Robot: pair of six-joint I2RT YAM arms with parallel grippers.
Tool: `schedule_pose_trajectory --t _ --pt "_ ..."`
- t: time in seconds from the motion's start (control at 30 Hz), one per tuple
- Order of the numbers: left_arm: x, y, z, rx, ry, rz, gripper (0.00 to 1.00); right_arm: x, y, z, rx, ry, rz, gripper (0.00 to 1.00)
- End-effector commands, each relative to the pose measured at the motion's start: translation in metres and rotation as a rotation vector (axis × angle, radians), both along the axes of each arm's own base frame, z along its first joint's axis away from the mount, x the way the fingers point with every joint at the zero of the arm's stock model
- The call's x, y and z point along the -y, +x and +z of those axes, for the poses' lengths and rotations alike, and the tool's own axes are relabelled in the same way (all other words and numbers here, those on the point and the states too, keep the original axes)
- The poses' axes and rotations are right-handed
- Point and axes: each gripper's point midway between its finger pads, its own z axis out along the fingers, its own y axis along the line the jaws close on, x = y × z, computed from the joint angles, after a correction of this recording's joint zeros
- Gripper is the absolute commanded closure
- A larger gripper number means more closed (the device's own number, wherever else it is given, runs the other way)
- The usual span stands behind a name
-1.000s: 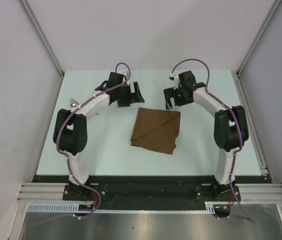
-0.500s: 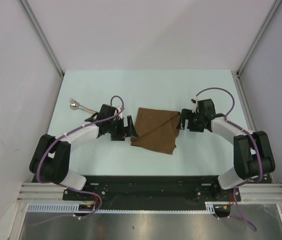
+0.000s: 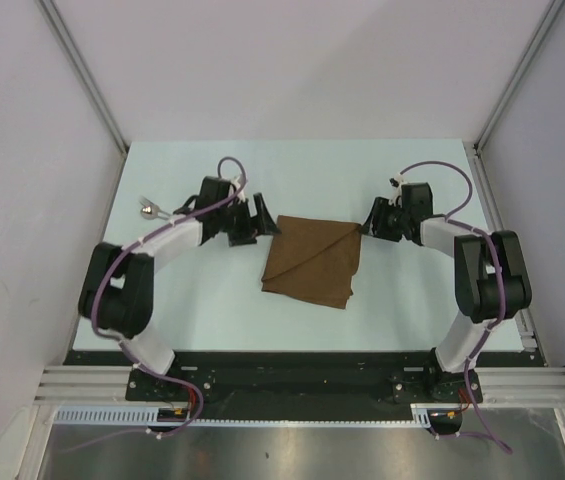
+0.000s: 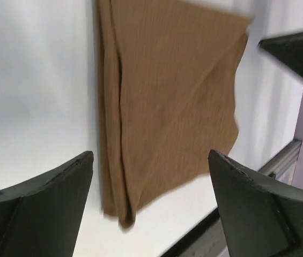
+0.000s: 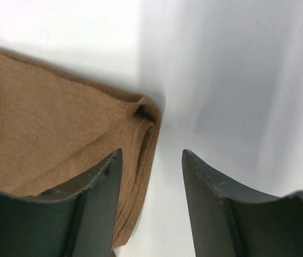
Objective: Fold the napkin into a case and place the utensils inside
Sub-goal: Pick up the upper triangle-folded napkin from the center of the board.
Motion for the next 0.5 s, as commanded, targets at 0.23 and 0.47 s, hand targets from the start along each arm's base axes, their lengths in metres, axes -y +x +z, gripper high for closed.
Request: schedule_pose_trajectory --t 0.23,0.47 --pt "0.016 0.107 -0.033 0.026 0.075 -0.013 0.17 -0.014 0.017 0.000 0.012 0.081 0.080 0.57" --pt "0.028 0.120 -0.049 -0.003 0.033 -0.030 0.24 -0.012 0.018 -0.009 0.000 0.076 0.075 0.60"
